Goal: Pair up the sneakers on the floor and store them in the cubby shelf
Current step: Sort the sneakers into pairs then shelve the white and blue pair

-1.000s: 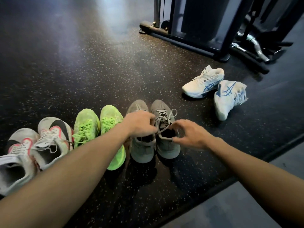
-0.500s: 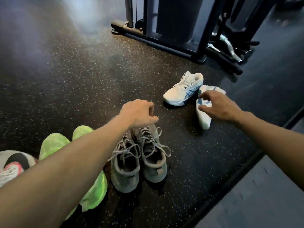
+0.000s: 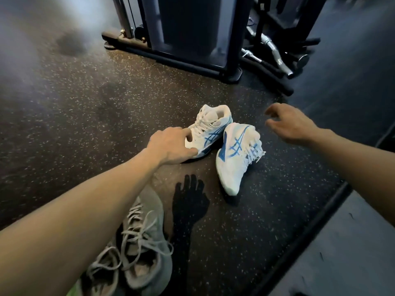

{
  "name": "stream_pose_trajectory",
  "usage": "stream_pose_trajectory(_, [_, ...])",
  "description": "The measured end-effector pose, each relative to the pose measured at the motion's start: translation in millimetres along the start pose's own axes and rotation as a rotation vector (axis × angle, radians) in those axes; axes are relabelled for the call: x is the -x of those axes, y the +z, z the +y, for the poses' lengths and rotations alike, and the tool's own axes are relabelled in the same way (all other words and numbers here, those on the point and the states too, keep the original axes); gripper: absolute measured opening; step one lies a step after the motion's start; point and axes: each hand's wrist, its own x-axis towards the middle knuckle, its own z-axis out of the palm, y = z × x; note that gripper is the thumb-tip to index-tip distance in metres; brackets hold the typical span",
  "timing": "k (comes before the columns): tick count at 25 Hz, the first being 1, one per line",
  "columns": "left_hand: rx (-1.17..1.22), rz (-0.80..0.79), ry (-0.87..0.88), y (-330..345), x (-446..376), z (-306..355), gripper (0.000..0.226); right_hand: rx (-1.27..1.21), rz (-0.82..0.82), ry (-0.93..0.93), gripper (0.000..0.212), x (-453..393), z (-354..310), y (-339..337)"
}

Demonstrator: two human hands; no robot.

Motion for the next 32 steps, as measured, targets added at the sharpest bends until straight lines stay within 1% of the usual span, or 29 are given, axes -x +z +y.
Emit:
stream_pose_trajectory(4, [-0.005,0.005,-0.058,16.7,-67.9,27.1,0.05,0.065,-0.073,-0.129,0.031,-40.7,54.1,29.0])
stream_pose_trajectory(7, [-0.01,0.013,-0.09,29.9,-112.9,42.5,0.052,0.124,-0.138,-0.277,0.034,-62.5,72.7,48.0])
stream_pose_trajectory(11, [-0.004,0.011,-0.115,48.0,-158.4,64.8,0.044,0.117,-0.209,-0.423,0.045,-87.8,78.2,69.4])
stream_pose_trajectory(14, [-0.046,0.035,-0.052,55.5,-177.8,75.3,0.039,0.112,-0.237,-0.498,0.055,-99.4,79.4,81.2])
stream_pose_trajectory(17, [-0.104,0.047,-0.038,63.4,-189.8,80.0,0.033,0.113,-0.224,-0.598,0.058,-104.1,83.4,93.9])
stream_pose_trajectory(19, [-0.163,0.033,-0.063,64.0,-194.7,84.7,0.028,0.177,-0.187,-0.66,0.058,-105.4,84.1,101.8])
stream_pose_trajectory(22, [-0.27,-0.003,-0.125,59.0,-196.2,95.6,0.017,0.305,-0.104,-0.686,0.055,-103.4,80.2,105.5])
stream_pose_trajectory(23, [-0.286,-0.012,-0.142,58.1,-193.6,99.7,0.012,0.338,-0.085,-0.697,0.05,-100.7,79.3,104.2])
stream_pose_trajectory(25, [-0.306,-0.028,-0.143,59.2,-182.6,105.6,0.011,0.41,-0.07,-0.736,0.038,-92.8,80.8,97.6])
stream_pose_trajectory(27, [-0.318,-0.027,-0.136,62.9,-165.3,106.2,0.013,0.451,-0.098,-0.733,0.032,-82.0,88.9,87.0])
stream_pose_trajectory(32, [-0.387,-0.047,-0.098,67.0,-119.3,104.2,0.019,0.532,-0.281,-0.585,0.024,-51.9,116.1,64.6])
